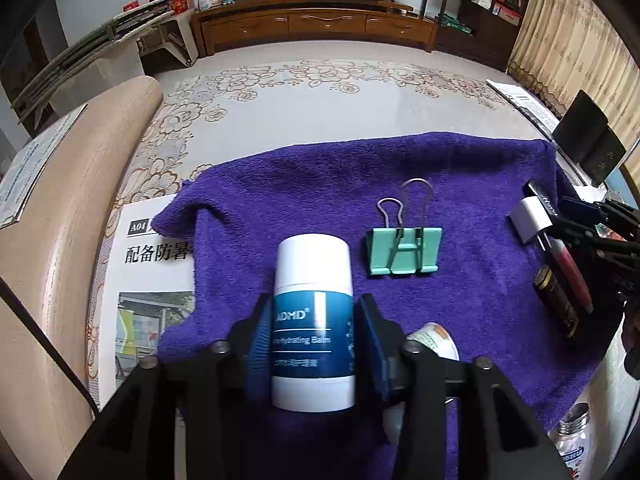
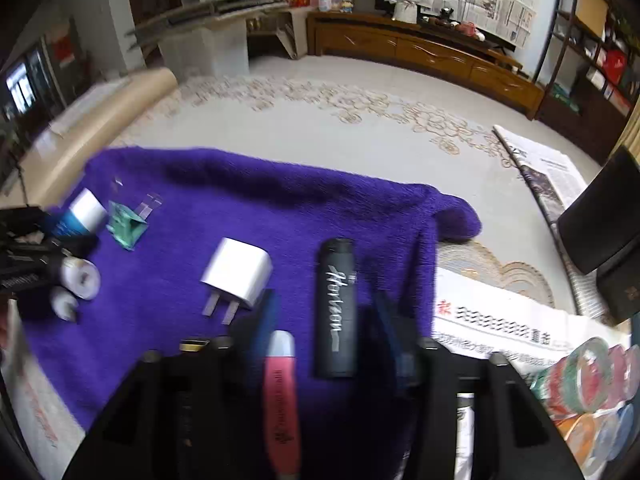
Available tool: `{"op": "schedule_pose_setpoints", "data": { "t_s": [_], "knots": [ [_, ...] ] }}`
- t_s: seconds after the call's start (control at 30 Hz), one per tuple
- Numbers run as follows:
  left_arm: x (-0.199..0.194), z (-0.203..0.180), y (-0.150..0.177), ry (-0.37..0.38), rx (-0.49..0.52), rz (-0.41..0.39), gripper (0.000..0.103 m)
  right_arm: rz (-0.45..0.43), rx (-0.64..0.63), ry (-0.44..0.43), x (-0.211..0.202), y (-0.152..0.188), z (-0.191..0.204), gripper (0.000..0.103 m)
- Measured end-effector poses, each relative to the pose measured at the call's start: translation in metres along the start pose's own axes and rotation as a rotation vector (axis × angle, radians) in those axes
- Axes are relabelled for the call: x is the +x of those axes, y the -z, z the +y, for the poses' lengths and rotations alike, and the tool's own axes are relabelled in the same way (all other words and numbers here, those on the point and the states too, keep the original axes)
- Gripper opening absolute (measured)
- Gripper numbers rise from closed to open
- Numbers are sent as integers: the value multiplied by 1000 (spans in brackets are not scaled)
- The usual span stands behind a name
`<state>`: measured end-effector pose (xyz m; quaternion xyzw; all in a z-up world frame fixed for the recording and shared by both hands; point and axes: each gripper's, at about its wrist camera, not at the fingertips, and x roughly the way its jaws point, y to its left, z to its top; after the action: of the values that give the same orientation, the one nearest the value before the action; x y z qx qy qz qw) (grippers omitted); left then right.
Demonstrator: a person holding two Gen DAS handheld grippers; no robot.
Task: Organize rigid objects
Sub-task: 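Carry the Horizon case with the right tool onto the towel while the left tool places the bottle there, then withdraw both tools and close the left tool on the pink round sponge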
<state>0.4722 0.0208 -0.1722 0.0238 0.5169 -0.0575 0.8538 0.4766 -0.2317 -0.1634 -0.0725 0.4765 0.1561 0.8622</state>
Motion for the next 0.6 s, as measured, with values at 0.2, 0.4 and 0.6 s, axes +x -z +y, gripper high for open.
{"op": "schedule_pose_setpoints", "data": {
  "t_s": [0.2,0.4,0.6],
  "knots": [
    [-12,-5,-2,61,-31,-49,86,-65,23,-29,-28,0,4,85],
    [-44,-7,2,66,-62,-97,92,-91,76,-34,-68,12,8,99],
    [-94,-36,40,45,-5,-135,103,-109,111,-31,-118,55,21,103]
  ]
}}
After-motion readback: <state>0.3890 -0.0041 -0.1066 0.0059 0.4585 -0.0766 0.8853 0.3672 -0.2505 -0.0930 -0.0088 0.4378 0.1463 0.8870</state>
